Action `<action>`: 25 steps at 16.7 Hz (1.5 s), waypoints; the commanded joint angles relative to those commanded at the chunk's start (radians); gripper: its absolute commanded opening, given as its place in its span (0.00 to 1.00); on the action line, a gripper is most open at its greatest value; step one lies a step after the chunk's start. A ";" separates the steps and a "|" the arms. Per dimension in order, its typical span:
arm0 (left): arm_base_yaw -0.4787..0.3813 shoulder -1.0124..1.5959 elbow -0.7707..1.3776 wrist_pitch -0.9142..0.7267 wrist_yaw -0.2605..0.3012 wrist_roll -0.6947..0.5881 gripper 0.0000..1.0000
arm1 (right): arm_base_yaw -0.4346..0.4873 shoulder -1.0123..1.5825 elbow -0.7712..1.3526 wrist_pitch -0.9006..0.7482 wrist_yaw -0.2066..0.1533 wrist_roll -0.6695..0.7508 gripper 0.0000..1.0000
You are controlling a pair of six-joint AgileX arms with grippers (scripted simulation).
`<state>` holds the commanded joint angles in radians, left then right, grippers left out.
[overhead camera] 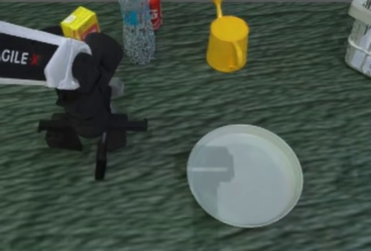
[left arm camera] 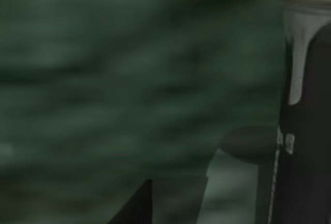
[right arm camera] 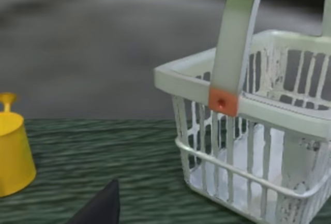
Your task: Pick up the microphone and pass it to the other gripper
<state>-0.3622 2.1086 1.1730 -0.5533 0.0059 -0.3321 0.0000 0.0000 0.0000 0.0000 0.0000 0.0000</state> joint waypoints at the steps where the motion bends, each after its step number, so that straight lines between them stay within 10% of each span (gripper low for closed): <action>1: 0.000 0.000 0.000 0.000 0.000 0.000 0.00 | 0.000 0.000 0.000 0.000 0.000 0.000 1.00; 13: 0.004 -0.077 0.002 0.021 -0.016 0.043 0.00 | 0.000 0.000 0.000 0.000 0.000 0.000 1.00; 25: 0.032 -0.253 -0.233 0.897 0.299 0.225 0.00 | 0.000 0.000 0.000 0.000 0.000 0.000 1.00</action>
<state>-0.3301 1.8552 0.9397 0.3440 0.3048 -0.1073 0.0000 0.0000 0.0000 0.0000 0.0000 0.0000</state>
